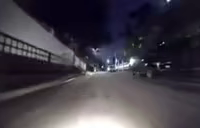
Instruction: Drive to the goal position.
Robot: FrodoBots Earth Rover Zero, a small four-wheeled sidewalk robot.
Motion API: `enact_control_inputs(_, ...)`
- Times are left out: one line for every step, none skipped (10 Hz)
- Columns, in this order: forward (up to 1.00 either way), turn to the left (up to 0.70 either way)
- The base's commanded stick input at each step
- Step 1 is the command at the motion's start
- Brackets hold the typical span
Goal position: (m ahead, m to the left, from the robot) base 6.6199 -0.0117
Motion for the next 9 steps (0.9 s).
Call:
enact_control_inputs(0.85,0.02)
enact_control_inputs(0.85,0.02)
enact_control_inputs(0.85,0.02)
enact_control_inputs(0.85,0.02)
enact_control_inputs(0.85,0.02)
enact_control_inputs(0.85,0.02)
enact_control_inputs(0.85,0.02)
enact_control_inputs(0.85,0.02)
enact_control_inputs(0.85,0.02)
